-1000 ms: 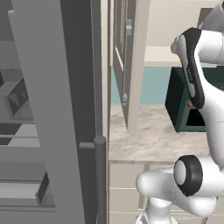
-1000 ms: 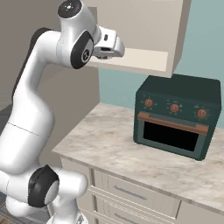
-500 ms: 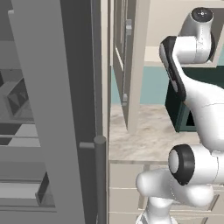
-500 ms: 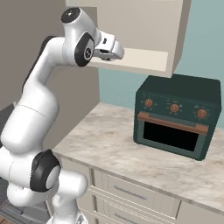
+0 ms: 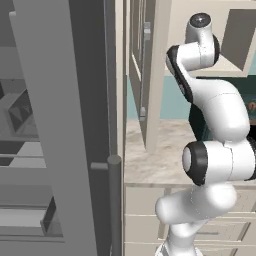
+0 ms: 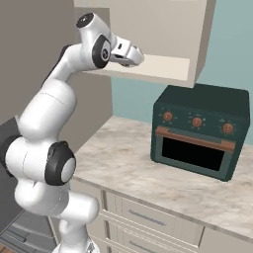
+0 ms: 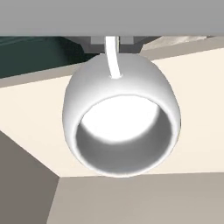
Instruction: Move the mug from next to the sink to the open cabinet. Then, move the bowl with the potato to the fridge to clear the area for faucet cleaning.
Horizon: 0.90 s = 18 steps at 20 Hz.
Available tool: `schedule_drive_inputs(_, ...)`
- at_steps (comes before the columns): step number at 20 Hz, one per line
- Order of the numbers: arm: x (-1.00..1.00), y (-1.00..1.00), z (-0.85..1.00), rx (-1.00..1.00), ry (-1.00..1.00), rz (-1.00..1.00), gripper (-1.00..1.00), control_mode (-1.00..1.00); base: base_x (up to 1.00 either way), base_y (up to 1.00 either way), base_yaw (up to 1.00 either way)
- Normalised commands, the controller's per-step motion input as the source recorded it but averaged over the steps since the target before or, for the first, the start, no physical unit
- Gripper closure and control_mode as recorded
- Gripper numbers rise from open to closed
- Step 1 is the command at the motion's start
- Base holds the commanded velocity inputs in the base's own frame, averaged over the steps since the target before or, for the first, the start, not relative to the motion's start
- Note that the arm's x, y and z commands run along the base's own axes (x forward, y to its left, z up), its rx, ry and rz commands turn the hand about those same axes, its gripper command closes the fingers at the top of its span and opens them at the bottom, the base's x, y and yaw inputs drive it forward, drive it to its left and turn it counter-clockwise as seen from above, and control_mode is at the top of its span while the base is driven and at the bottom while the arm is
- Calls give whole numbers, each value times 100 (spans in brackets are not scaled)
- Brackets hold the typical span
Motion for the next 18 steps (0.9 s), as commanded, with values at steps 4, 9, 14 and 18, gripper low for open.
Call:
schedule_drive_inputs(4, 40, -8, 0, 14, 11, -1, 100, -100, 0, 0, 0)
schedule_drive_inputs(9, 34, -21, 0, 16, 11, 0, 100, -100, 0, 0, 0)
schedule_drive_inputs(14, 1, -20, -6, 6, 3, 5, 100, -100, 0, 0, 0)
schedule_drive_inputs(18, 2, -5, -37, 0, -6, 3, 100, -100, 0, 0, 0)
